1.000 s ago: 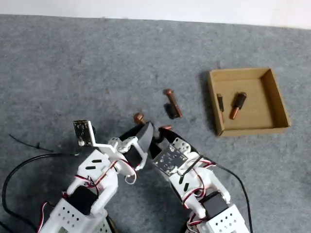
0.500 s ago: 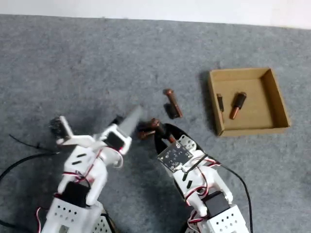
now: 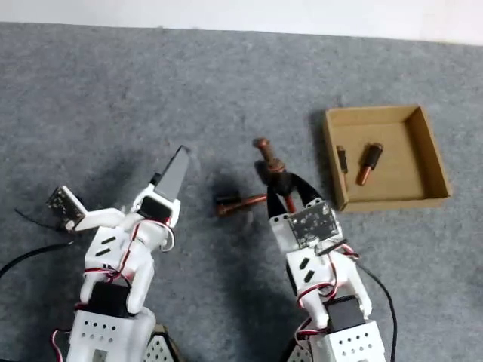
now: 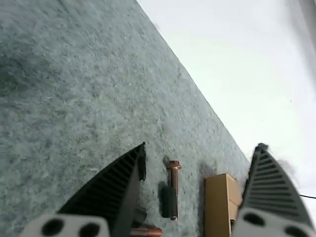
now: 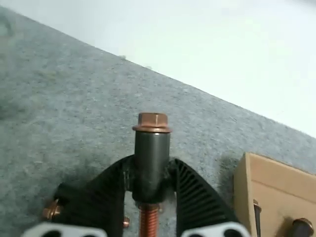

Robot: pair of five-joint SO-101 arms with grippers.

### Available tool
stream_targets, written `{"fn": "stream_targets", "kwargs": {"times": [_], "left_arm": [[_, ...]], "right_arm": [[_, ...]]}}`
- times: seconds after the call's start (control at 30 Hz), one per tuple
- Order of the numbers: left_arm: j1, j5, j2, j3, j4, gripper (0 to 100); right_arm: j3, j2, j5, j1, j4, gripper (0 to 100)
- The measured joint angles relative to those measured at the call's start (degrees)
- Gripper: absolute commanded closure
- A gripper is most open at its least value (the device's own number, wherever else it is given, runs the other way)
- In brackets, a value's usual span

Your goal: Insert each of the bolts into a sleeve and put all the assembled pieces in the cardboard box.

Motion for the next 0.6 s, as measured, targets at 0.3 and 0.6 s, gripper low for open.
{"fn": "stream_targets", "kwargs": {"times": [0.3,0.6], "left_arm": [[0.1,-6.7,0.0,0.0,0.0,98],[-3.9,-22.3,0.0,0.0,0.0,99]], "right_arm": [[0.0,0.0,-0.8,5.8,0.0,99.4],[0.0,0.0,-4.0,10.5,0.2,99.4]]}}
